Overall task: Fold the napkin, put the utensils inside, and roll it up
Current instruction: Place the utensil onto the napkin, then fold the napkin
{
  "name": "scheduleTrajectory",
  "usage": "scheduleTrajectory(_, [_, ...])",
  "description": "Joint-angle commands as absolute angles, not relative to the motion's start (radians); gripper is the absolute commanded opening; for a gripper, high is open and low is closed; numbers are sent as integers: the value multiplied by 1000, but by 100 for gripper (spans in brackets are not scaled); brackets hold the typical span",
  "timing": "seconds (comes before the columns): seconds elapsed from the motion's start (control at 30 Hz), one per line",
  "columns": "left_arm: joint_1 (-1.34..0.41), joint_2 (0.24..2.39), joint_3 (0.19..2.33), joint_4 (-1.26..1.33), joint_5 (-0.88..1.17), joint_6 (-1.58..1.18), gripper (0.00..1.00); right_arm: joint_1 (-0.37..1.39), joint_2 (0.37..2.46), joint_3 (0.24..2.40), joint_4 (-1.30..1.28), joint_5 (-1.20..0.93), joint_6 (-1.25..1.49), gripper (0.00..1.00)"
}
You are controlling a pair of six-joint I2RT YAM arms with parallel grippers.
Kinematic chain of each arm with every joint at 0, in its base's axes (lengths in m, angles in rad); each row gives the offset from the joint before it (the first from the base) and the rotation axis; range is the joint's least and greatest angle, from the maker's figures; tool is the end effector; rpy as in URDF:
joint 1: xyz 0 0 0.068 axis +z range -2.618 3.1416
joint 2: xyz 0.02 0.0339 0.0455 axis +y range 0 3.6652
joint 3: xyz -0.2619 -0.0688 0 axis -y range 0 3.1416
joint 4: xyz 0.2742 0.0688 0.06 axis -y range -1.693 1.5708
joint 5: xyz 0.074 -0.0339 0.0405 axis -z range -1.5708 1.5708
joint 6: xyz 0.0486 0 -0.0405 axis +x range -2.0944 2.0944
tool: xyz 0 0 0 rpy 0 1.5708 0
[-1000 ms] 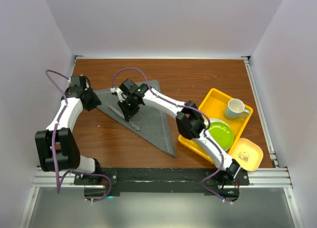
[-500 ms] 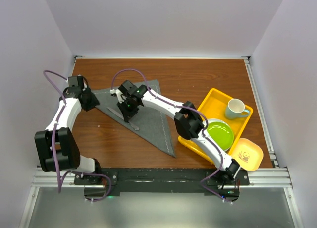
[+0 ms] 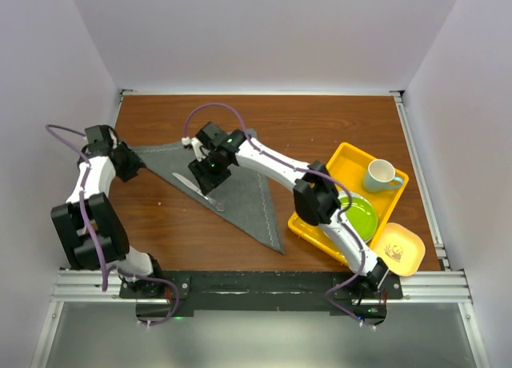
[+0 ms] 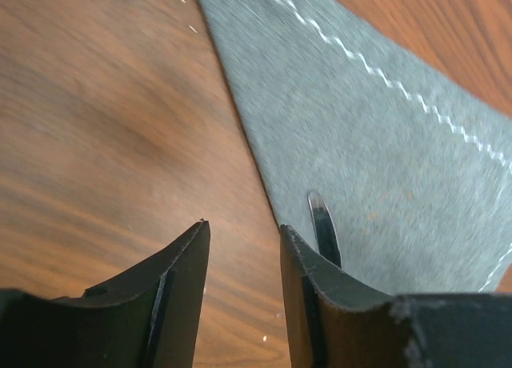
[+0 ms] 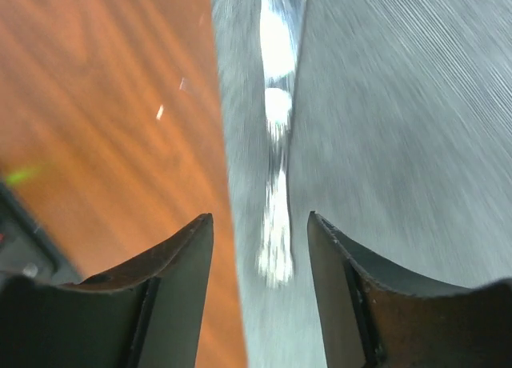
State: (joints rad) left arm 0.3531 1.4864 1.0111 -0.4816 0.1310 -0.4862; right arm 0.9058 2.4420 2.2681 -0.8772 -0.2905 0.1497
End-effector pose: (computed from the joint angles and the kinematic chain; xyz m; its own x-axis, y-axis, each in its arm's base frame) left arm 0.3208 0.1115 0.2025 -0.5509 -0.6968 -0.4594 -0.5991 0.7134 -0.3636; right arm 0.3350 0.4498 0.1891 -0.6551 -0.6039 -0.4540 -0.7524 0.5758 0.3199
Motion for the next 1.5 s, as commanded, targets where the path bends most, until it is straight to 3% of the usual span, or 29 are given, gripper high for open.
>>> scheduleTrajectory(0.0, [460, 1598, 1106, -397, 279, -468, 46, 836, 2225, 2143, -899, -278, 155, 56])
scheduleTrajectory(0.27, [541, 1842, 1284, -302, 345, -474, 48, 807, 1938, 1653, -712, -359, 221, 56])
scheduleTrajectory(0.57, [548, 2034, 1385, -227, 368, -462, 43, 727, 1893, 1611, -738, -361, 189, 55])
scheduleTrajectory(0.93, [522, 2103, 1376, -138, 377, -454, 40, 700, 1911, 1664, -788, -373, 183, 55])
scheduleTrajectory(1.07, [520, 2099, 1390, -130, 384, -457, 19, 701, 1908, 1681, -815, -357, 178, 55])
scheduleTrajectory(1.17, [497, 2053, 1396, -141, 377, -434, 9, 701, 1893, 1671, -821, -332, 170, 55])
scheduleTrajectory(1.47, [313, 1726, 1230, -204, 325, -440, 2, 657, 1835, 1611, -793, -294, 209, 56])
